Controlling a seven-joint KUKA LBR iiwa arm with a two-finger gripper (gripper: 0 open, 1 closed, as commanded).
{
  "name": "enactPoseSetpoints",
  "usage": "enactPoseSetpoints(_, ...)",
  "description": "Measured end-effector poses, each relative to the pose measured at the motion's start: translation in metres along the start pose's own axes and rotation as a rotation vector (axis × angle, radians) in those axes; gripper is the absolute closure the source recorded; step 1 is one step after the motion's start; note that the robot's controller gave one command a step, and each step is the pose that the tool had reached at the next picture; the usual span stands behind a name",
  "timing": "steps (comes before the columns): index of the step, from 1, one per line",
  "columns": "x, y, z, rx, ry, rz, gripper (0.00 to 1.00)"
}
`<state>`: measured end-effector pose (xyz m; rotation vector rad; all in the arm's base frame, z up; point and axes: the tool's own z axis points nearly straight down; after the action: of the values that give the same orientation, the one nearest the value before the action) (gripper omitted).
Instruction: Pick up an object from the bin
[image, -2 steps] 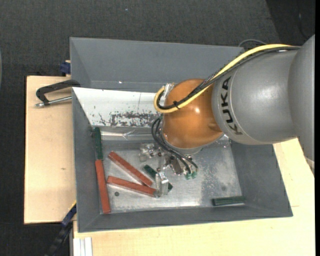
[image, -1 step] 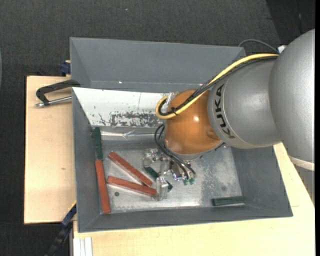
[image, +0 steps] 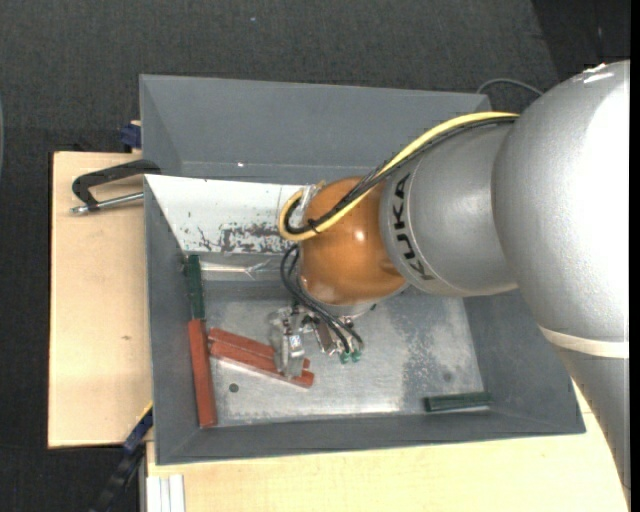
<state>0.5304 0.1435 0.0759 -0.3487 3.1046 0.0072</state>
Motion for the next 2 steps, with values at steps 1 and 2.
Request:
enactPoseSetpoints(1,0.0035,0.0000,0.0039,0.000,0.010,0.000,0.00)
enactPoseSetpoints(2,0.0021,0.0001,0.0011,0.000,0.008,0.000,1.00)
